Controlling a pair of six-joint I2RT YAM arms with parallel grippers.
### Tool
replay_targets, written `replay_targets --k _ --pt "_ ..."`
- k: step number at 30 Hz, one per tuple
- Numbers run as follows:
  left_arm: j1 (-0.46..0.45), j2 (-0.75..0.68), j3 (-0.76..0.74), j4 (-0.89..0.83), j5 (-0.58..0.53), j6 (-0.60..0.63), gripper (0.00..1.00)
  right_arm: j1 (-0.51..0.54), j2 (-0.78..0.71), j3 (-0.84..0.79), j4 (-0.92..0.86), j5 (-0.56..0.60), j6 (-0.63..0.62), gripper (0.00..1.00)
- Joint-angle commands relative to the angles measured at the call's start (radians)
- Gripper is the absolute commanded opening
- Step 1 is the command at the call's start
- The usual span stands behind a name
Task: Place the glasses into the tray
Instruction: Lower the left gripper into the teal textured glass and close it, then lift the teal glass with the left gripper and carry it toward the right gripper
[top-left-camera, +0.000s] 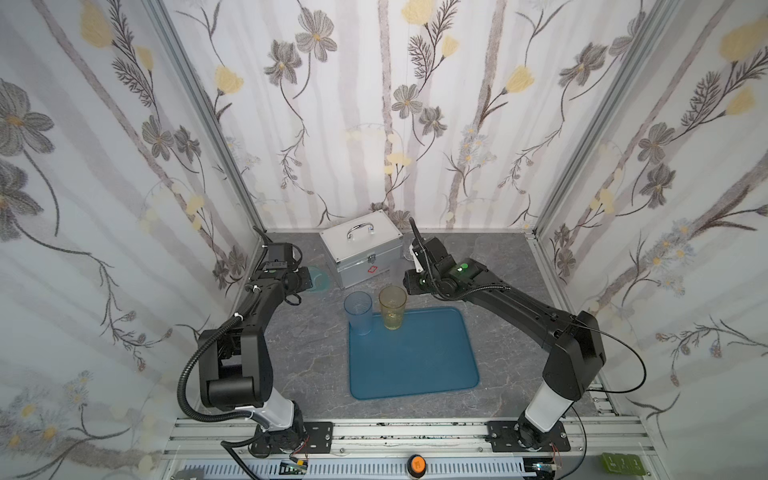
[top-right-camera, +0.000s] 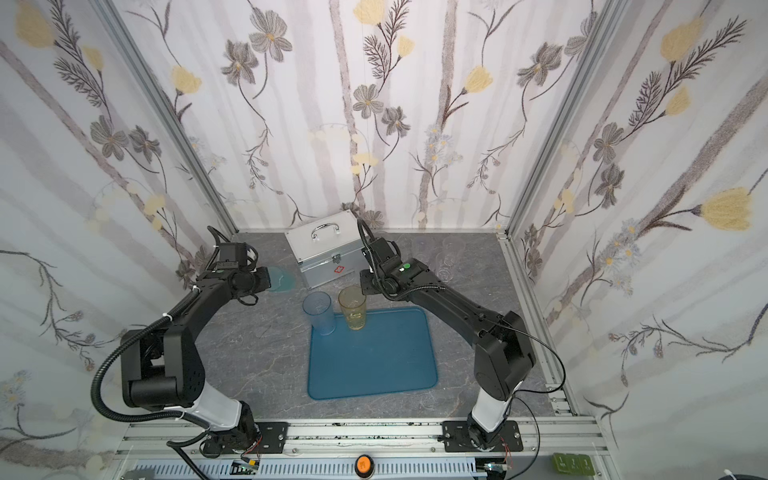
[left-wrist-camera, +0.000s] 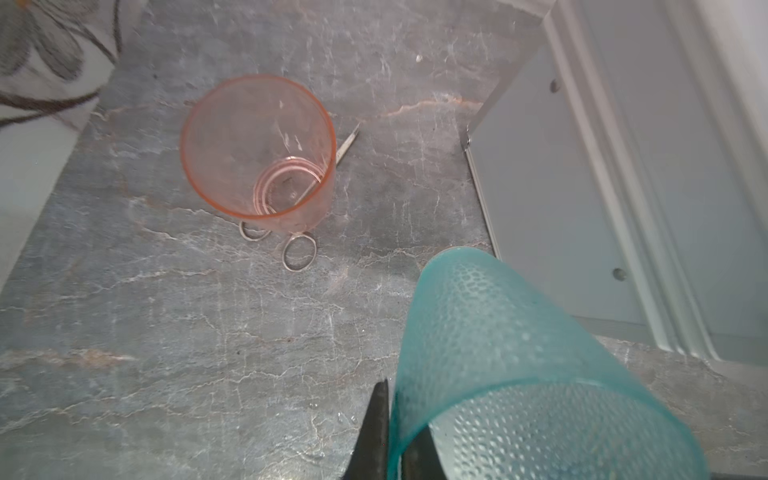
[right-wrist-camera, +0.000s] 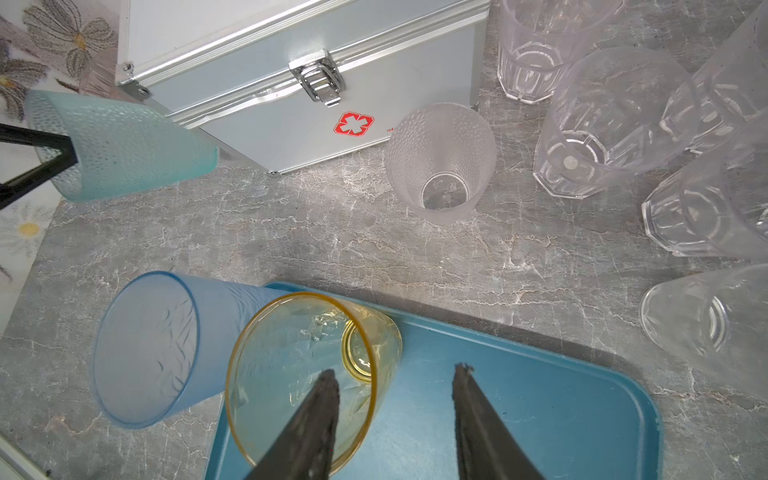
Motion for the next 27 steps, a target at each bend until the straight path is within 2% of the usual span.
replay_targets --k 1,4,7,10,13,17,24,27 --pt "-0.008 -0.088 0.004 -0.023 -0.046 -0.025 0.00 0.004 -0.028 0.019 0.041 0.015 0.014 0.45" --pt "-0.057 -0.192 0.033 -0.037 -0.129 -0.064 0.00 0.008 -0.052 0.042 0.040 0.029 0.024 0.45" --pt "-0.155 -0.266 0.087 -0.036 -0.232 -0.107 0.00 0.015 -0.077 0.068 0.037 0.072 0.033 0.45" --pt "-0.285 -0.270 0.160 -0.033 -0.329 -0.151 0.00 0.030 -0.113 0.077 0.046 0.144 0.044 0.45" --pt "-0.422 -0.233 0.244 -0.023 -0.381 -0.193 0.00 0.045 -0.155 0.067 0.067 0.240 0.051 0.45" --pt "-0.563 -0.137 0.318 0.026 -0.373 -0.244 0.00 0.058 -0.225 0.028 0.119 0.335 0.057 0.45" --pt "-0.690 0.010 0.388 0.103 -0.303 -0.378 0.00 0.086 -0.354 -0.068 0.244 0.457 0.041 0.46" --pt "-0.731 0.049 0.401 0.119 -0.295 -0.442 0.00 0.121 -0.368 -0.096 0.283 0.468 0.032 0.47"
